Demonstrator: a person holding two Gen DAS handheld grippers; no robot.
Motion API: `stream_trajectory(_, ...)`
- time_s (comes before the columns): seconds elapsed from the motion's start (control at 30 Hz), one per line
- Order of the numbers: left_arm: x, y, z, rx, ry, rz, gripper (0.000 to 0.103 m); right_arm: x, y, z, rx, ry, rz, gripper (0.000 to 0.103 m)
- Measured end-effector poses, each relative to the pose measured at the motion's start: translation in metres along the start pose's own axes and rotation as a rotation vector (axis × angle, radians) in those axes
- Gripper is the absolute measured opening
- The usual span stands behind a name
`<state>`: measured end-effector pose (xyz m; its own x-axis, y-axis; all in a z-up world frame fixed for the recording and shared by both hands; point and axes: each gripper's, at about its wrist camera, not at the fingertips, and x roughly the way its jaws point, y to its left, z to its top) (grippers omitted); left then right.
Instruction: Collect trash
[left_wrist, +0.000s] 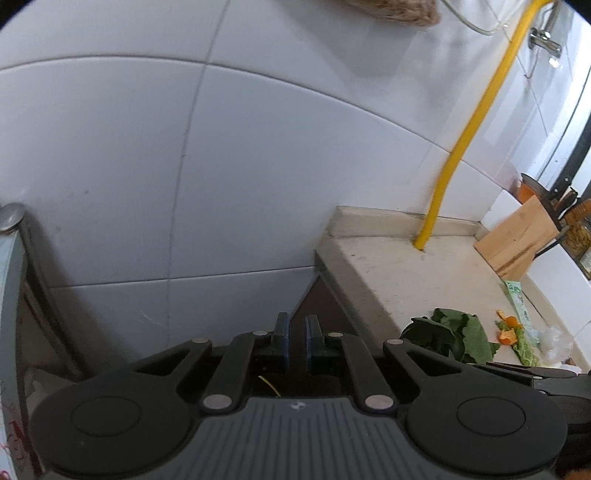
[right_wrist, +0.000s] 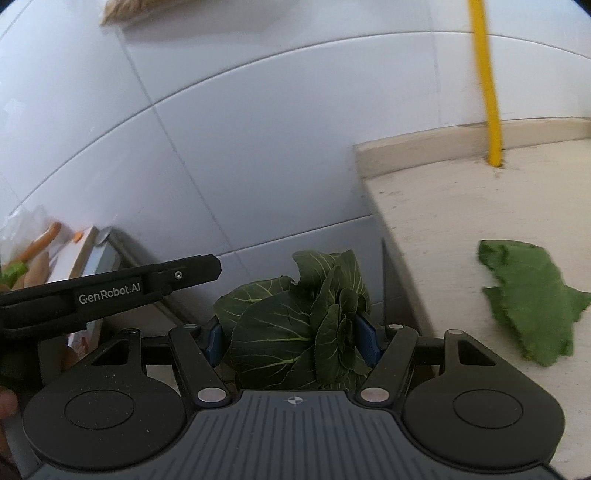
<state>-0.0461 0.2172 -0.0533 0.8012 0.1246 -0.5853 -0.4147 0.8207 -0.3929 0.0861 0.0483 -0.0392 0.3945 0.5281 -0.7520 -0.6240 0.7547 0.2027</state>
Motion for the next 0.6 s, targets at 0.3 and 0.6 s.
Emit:
stream_trajectory(0.3,0.011,0.022,-0.004,-0.028,0.041,0.024,0.004,0.021,0.008,-0.003,0.008,0.039,-0.023,0.072)
stream_trajectory(0.6,0.03,0.027,-0.005,-0.044,0.117,0.035,0.004,0.043,0.002,-0.004,0.033,0.07,-0.068,0.072)
